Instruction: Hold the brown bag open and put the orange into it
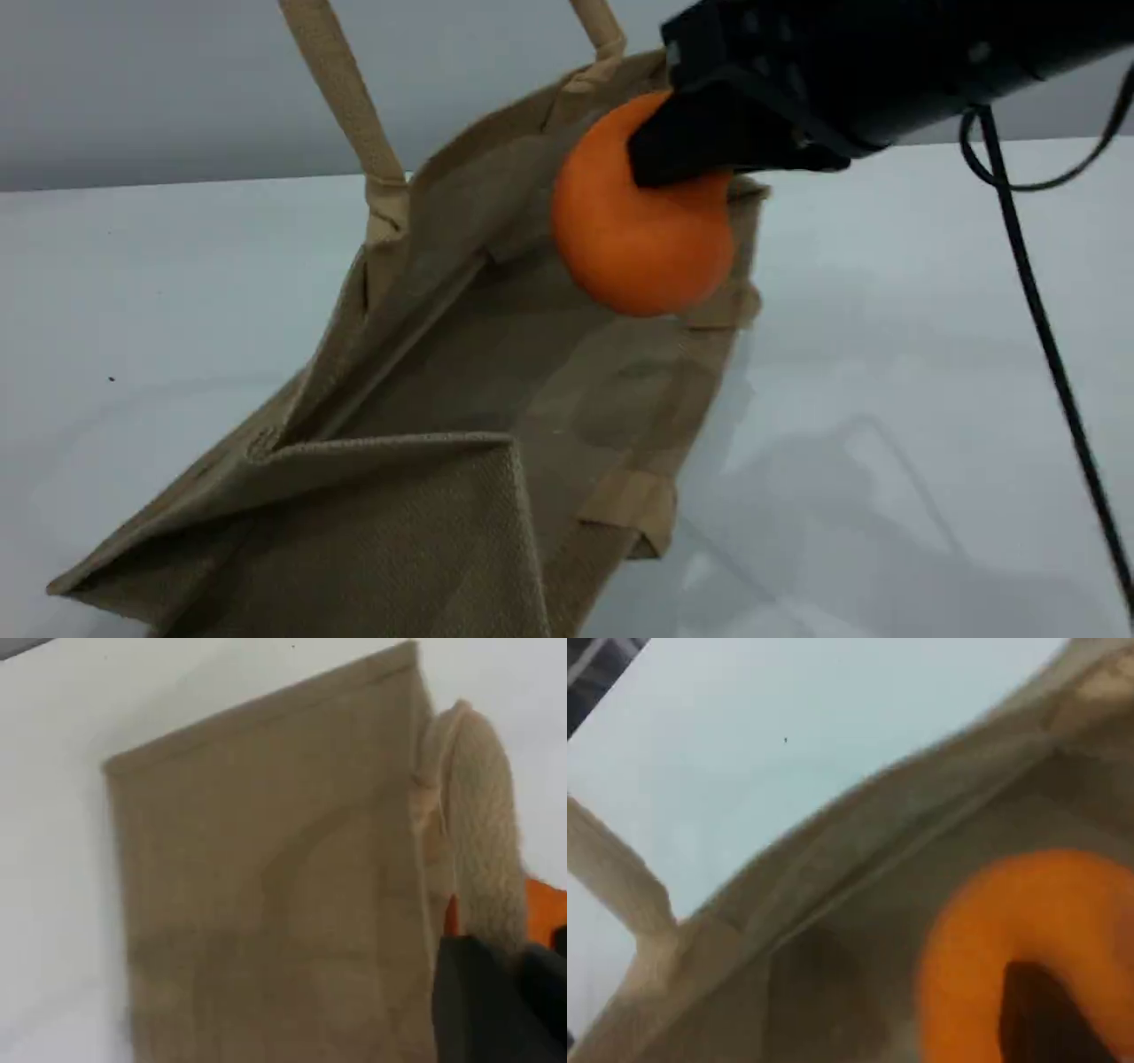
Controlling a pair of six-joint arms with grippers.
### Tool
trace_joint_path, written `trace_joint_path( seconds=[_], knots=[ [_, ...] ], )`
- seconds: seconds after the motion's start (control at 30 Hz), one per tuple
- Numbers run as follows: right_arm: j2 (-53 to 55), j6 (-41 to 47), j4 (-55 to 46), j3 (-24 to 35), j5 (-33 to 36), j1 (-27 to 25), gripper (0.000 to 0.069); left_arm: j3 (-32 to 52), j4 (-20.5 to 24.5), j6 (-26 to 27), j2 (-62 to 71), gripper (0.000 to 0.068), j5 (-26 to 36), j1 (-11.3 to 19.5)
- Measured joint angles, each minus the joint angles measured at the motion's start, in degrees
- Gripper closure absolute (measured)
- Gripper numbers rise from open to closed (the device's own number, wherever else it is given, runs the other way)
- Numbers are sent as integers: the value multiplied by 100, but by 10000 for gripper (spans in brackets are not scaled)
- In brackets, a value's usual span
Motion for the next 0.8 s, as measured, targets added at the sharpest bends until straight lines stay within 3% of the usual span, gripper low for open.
trace_joint_path(
  seconds=[0.37, 0.8],
  knots=[
    [297, 10, 1, -99, -23, 139, 659, -268, 0, 0, 0, 596, 179, 0],
    [1608, 2, 1, -1121, 40, 818, 659, -268, -9, -11, 0, 596, 174, 0]
  ],
)
